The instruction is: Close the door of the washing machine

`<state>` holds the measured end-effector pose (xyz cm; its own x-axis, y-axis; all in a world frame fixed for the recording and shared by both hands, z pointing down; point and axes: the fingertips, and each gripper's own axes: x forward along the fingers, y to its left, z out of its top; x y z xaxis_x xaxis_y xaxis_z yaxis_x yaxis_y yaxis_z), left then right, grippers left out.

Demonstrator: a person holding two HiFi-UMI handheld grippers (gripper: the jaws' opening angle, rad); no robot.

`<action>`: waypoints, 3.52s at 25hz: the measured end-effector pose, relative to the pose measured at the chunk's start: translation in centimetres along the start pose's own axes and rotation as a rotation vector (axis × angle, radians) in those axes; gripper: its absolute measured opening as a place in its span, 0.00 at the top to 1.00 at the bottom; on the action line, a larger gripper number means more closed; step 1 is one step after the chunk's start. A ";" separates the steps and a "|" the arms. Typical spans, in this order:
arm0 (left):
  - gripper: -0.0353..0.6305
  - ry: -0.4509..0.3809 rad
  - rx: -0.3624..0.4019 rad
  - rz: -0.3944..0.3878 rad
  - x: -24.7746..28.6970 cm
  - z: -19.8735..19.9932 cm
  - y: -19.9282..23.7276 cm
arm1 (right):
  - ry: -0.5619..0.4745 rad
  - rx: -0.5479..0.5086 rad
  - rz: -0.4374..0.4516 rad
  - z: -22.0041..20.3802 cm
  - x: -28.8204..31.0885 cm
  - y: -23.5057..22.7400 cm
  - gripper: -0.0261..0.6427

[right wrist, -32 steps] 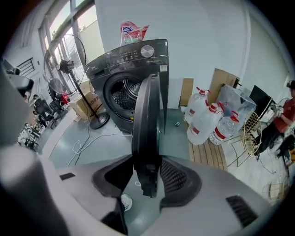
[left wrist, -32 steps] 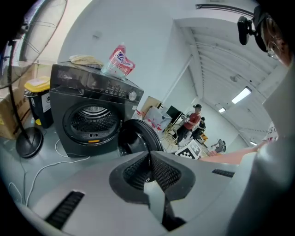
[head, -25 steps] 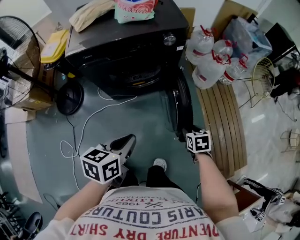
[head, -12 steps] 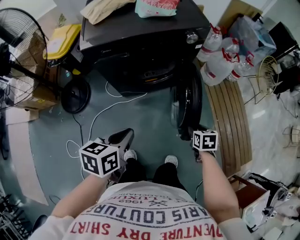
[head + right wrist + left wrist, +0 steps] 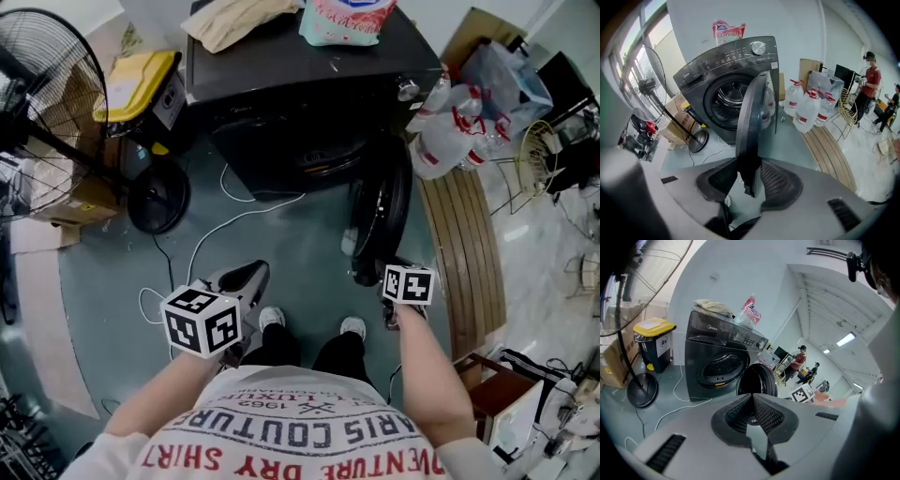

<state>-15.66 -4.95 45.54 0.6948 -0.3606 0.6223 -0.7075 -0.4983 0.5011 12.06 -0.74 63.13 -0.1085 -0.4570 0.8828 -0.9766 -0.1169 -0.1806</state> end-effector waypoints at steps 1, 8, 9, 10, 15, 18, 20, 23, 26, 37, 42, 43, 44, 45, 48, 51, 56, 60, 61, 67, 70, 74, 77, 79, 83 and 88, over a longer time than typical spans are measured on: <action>0.90 -0.001 -0.002 0.000 -0.3 0.1 0.6 | -0.001 0.015 0.002 0.1 0.2 0.6 0.72; 0.90 -0.010 -0.012 0.014 -2.7 0.3 4.6 | -0.021 0.104 0.025 1.1 1.5 4.7 0.73; 0.90 -0.013 -0.015 0.019 -3.0 0.4 5.2 | -0.025 0.113 0.029 1.2 1.7 5.3 0.73; 0.90 -0.017 -0.019 0.023 -3.3 0.5 5.8 | -0.028 0.119 0.034 1.4 1.9 5.8 0.73; 0.89 -0.036 -0.034 0.043 -4.9 0.7 8.2 | -0.044 0.143 0.052 2.4 2.9 8.4 0.73; 0.89 -0.047 -0.047 0.052 -6.1 0.6 9.4 | -0.052 0.163 0.070 3.1 3.6 10.0 0.73; 0.89 -0.052 -0.057 0.061 -6.8 0.5 10.3 | -0.054 0.174 0.086 3.6 4.0 11.0 0.73; 0.90 -0.053 -0.071 0.079 -7.6 0.2 11.6 | -0.058 0.178 0.105 4.5 4.7 12.5 0.73; 0.90 -0.054 -0.088 0.089 -8.2 -0.1 12.7 | -0.060 0.173 0.117 5.2 5.5 13.7 0.75; 0.90 -0.092 -0.126 0.161 -9.6 1.3 16.0 | -0.087 -0.002 0.339 8.4 7.1 18.9 0.69; 0.89 -0.096 -0.135 0.200 -9.7 2.2 17.0 | -0.055 -0.218 0.380 9.5 7.9 20.0 0.72; 0.90 -0.099 -0.143 0.210 -9.8 2.5 17.2 | -0.048 -0.260 0.390 9.7 8.1 20.3 0.73; 0.89 -0.105 -0.155 0.221 -9.8 2.8 17.4 | -0.042 -0.302 0.400 9.9 8.2 20.6 0.73; 0.89 -0.110 -0.167 0.229 -9.9 3.1 17.6 | -0.037 -0.342 0.408 10.1 8.3 20.9 0.73; 0.90 -0.107 -0.179 0.247 -9.4 3.9 18.2 | -0.035 -0.428 0.409 11.0 8.9 21.3 0.77; 0.90 -0.098 -0.175 0.250 -8.5 4.9 18.4 | -0.037 -0.439 0.401 12.1 9.8 21.3 0.86; 0.90 -0.111 -0.200 0.252 -7.2 6.3 18.8 | -0.058 -0.377 0.383 14.1 11.2 21.0 0.90; 0.90 -0.107 -0.216 0.254 -6.2 6.8 19.5 | -0.093 -0.344 0.381 16.0 12.1 21.6 0.91; 0.90 -0.107 -0.222 0.255 -6.0 7.0 19.6 | -0.100 -0.337 0.379 16.5 12.4 21.7 0.92; 0.90 -0.118 -0.244 0.258 -5.2 8.1 20.6 | -0.151 -0.175 0.382 19.6 13.9 22.3 0.92; 0.89 -0.130 -0.258 0.265 -5.3 8.5 21.2 | -0.177 -0.132 0.377 20.8 14.4 22.9 0.92; 0.89 -0.127 -0.271 0.268 -5.1 8.8 21.7 | -0.235 -0.118 0.372 22.9 14.8 23.4 0.93; 0.90 -0.126 -0.275 0.275 -5.0 8.9 22.1 | -0.252 -0.125 0.355 23.4 15.2 23.5 0.93; 0.90 -0.133 -0.284 0.271 -5.0 8.9 22.3 | -0.268 -0.129 0.332 23.3 15.4 23.5 0.93; 0.90 -0.137 -0.283 0.265 -4.7 9.0 22.7 | -0.301 -0.114 0.304 23.7 15.7 23.5 0.93; 0.90 -0.126 -0.282 0.281 -4.6 9.1 23.7 | -0.337 -0.100 0.281 24.1 15.8 23.5 0.93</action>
<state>-34.43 -22.22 49.07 0.4674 -0.5542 0.6888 -0.8675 -0.1376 0.4781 -8.17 -31.94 62.42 -0.3217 -0.7222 0.6123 -0.9327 0.1306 -0.3361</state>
